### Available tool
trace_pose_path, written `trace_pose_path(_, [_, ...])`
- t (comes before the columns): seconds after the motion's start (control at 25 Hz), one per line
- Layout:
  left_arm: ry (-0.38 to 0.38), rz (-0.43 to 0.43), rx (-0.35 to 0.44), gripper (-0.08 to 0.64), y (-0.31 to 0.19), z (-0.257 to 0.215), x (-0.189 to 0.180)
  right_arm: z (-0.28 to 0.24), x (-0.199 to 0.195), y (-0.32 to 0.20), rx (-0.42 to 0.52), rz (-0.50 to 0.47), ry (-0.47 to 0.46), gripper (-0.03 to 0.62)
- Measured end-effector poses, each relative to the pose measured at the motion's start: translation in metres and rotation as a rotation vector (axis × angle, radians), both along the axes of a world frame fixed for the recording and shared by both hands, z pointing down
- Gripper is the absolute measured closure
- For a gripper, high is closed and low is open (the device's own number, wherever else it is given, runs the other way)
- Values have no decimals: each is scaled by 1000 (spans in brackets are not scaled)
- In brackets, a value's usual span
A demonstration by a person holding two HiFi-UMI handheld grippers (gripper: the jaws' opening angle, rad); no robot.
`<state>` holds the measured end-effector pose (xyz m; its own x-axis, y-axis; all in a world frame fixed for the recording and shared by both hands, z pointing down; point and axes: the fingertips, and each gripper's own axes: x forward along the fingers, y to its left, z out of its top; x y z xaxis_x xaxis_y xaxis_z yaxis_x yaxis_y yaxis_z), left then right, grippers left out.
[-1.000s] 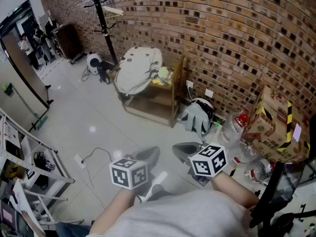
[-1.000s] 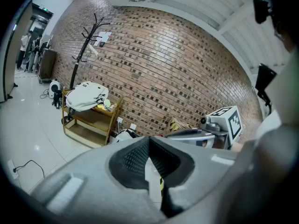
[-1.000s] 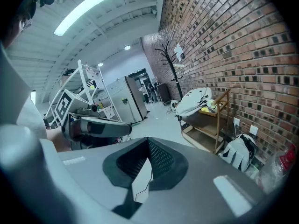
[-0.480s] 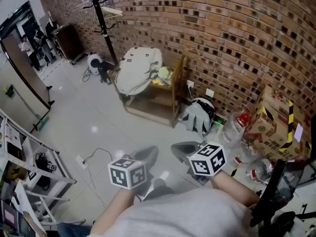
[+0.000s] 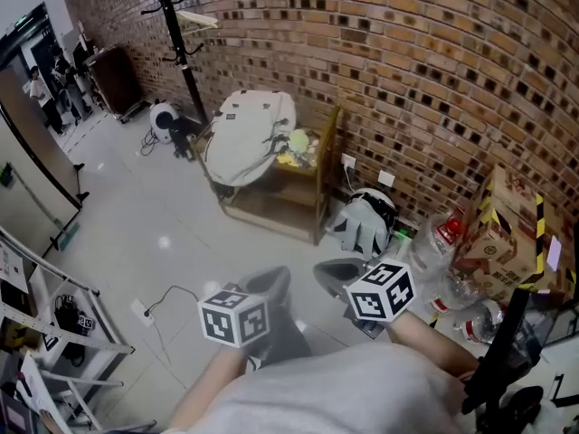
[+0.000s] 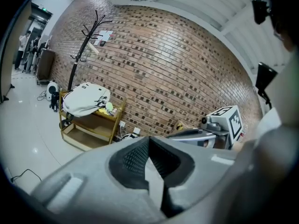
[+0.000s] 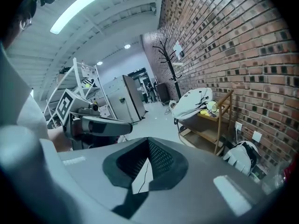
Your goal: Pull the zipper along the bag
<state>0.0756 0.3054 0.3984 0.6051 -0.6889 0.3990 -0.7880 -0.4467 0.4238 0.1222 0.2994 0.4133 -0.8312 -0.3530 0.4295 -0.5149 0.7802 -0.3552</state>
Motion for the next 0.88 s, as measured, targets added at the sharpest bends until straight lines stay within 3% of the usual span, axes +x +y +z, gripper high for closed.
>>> trace_pose_path(0.4, [-8, 19, -71, 558, -182, 29, -104, 19, -83, -183, -81, 87, 23, 591])
trace_pose_path(0.64, [4, 64, -60, 558, -312, 11, -173, 4, -149, -306, -83, 138, 29, 592])
trace_pose_path(0.88, [6, 107, -43, 558, -383, 3, -200, -4, -177, -369, -73, 178, 35, 591])
